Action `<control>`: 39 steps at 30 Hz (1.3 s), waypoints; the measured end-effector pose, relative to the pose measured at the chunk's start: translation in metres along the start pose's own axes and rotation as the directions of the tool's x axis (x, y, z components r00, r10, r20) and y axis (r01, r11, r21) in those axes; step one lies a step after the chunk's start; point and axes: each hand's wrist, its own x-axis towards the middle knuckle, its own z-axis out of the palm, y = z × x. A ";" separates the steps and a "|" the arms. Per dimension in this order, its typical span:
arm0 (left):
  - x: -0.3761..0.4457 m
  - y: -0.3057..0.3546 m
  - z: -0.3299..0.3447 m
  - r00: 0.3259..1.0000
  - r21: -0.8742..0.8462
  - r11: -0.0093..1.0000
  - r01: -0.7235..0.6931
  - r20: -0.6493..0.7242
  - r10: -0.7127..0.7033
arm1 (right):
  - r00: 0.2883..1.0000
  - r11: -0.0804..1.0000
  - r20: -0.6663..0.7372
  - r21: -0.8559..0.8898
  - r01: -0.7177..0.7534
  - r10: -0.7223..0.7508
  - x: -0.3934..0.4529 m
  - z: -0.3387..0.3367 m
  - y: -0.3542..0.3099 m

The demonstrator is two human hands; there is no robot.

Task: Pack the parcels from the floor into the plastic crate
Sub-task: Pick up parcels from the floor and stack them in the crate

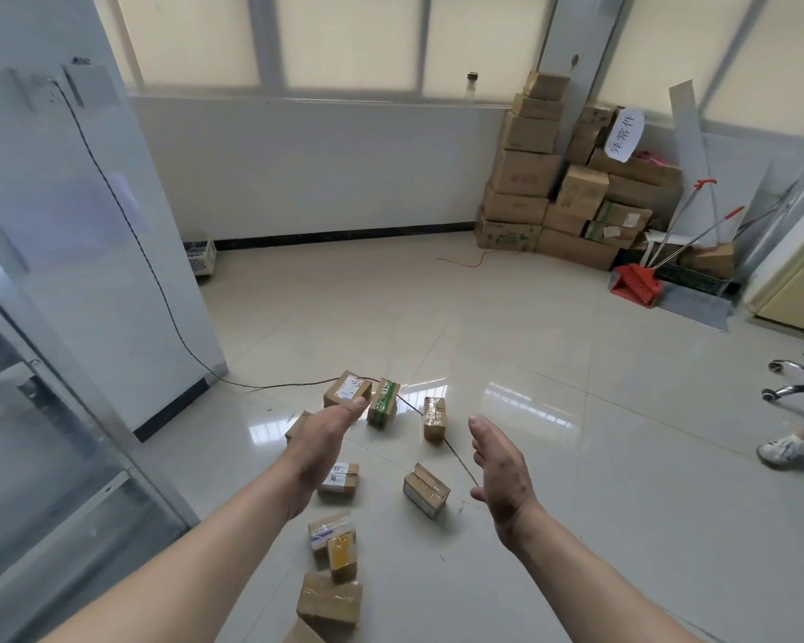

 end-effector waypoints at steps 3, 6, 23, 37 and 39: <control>0.017 0.010 0.027 0.999 -0.008 1.000 0.028 -0.036 -0.028 | 0.999 1.000 0.032 0.003 0.000 0.000 0.032 -0.025 -0.004; 0.031 0.024 0.061 0.997 -0.023 0.999 0.038 -0.072 -0.039 | 0.997 1.000 0.078 -0.008 -0.010 0.010 0.062 -0.053 -0.013; 0.115 0.062 0.179 0.992 -0.101 0.993 0.068 -0.099 -0.078 | 0.992 0.998 0.120 -0.050 -0.043 0.049 0.174 -0.145 -0.044; 0.274 0.078 0.152 0.990 -0.098 0.988 0.122 -0.056 -0.128 | 0.995 0.989 0.050 -0.120 -0.081 0.088 0.310 -0.085 -0.054; 0.292 0.079 0.143 0.988 -0.077 0.987 0.143 -0.053 -0.147 | 0.994 0.989 0.050 -0.119 -0.088 0.095 0.324 -0.074 -0.058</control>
